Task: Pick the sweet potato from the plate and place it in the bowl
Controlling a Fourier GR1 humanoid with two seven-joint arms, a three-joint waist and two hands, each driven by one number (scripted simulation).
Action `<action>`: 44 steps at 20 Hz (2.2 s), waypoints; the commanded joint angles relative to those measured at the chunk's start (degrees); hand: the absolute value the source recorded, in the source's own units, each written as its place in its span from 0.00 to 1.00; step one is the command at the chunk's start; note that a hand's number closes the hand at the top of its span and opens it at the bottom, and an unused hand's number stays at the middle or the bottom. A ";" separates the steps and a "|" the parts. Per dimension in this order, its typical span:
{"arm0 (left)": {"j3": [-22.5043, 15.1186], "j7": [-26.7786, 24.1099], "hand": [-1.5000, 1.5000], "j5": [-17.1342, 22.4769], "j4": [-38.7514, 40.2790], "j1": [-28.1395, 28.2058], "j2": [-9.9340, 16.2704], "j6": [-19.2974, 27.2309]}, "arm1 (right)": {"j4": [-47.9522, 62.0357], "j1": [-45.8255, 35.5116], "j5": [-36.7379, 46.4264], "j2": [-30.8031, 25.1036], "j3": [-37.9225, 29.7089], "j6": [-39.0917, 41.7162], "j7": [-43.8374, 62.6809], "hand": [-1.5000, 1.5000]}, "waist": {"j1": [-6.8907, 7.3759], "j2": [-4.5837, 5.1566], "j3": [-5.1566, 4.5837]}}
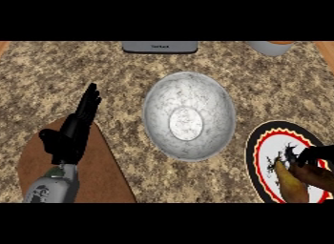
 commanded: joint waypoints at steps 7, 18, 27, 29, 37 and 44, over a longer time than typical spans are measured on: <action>0.64 0.30 0.50 0.25 0.25 0.29 0.59 -0.25 | -10.94 1.83 -4.05 28.80 6.52 -3.24 15.43 1.00 | -0.87 -0.73 0.94; 0.82 1.05 0.50 0.14 0.94 0.55 0.07 0.48 | -35.20 -0.25 -3.65 38.73 23.28 -23.98 32.62 1.00 | -1.76 -1.96 0.78; 1.29 0.88 0.50 0.20 0.25 0.51 1.51 -0.56 | -48.73 -5.69 12.09 38.89 38.51 -34.84 64.76 1.00 | -1.31 -1.63 0.62; 0.69 1.15 0.50 -0.11 0.39 0.47 0.77 -0.15 | -51.51 -8.82 14.88 38.90 41.15 -35.63 72.78 1.00 | -1.09 -1.37 0.69; 0.21 0.20 0.50 -0.04 1.99 -1.98 -0.19 -0.66 | -49.79 -30.59 23.35 38.91 42.65 -35.02 102.57 1.00 | 0.79 -0.23 0.82; -1.01 0.68 0.50 -0.99 1.96 -1.56 -1.06 -0.32 | -37.67 -50.53 20.72 38.90 33.88 -24.72 115.68 1.00 | 1.35 0.25 1.00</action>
